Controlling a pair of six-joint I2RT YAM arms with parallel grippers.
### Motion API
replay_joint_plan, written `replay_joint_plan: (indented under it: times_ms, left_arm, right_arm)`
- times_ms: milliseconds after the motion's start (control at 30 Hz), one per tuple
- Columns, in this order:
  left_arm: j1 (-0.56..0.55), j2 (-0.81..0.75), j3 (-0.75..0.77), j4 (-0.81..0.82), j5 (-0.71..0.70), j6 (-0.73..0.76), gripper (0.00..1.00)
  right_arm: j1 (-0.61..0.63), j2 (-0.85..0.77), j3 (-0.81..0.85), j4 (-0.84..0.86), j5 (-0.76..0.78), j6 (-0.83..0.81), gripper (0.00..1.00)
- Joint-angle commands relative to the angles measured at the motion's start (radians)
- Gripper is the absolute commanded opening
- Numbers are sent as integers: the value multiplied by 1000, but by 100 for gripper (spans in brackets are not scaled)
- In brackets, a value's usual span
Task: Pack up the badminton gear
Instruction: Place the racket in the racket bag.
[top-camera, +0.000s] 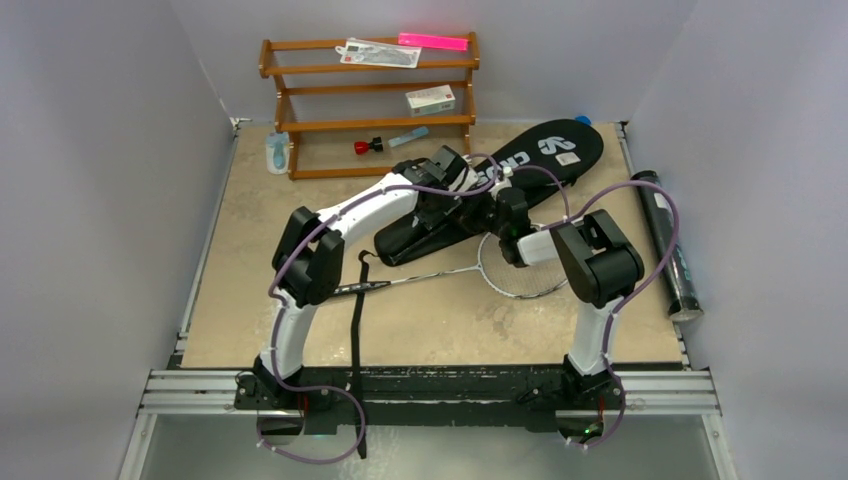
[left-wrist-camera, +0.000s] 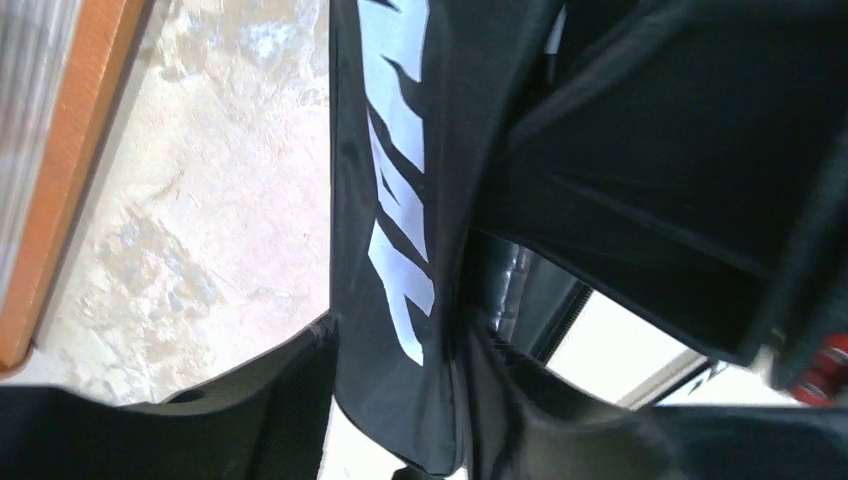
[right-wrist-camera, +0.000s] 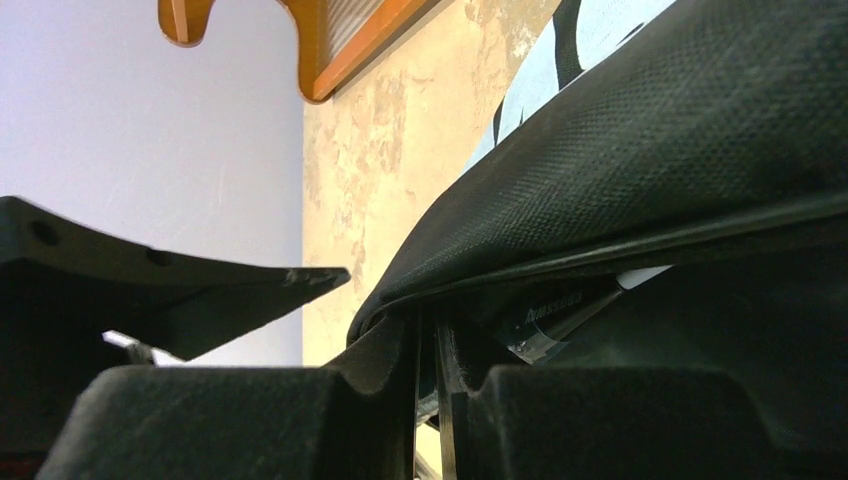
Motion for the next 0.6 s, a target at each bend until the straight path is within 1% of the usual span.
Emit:
replay_joint_plan:
  times_ms: [0,33,100,233,367,400,433,567]
  left_arm:
    - [10,30,24,3,-68,1,33]
    - [11,24,24,4,-60,0,25]
    - [14,15,21,6,-44,-1,14]
    - [18,12,29,0,-20,-10,0]
    - [26,13,37,-9,30,-18,0]
    - [29,13,40,-12,38,-20,0]
    - [32,14,42,-14,46,-23,0]
    - [52,9,47,-21,78,-29,0]
  right_arm:
    - [3,-58,-17,58,-18,-2,11]
    - [3,-60,-23,54,-16,2,12]
    - [4,-68,-40,42,-11,6,12]
    - [10,-89,-78,30,2,12,12]
    - [46,-103,-71,-33,11,-11,11]
    - [60,-102,-66,-47,19,-14,8]
    - [77,-98,-63,-48,25,-14,0]
    - [138,-58,-49,-35,51,15,0]
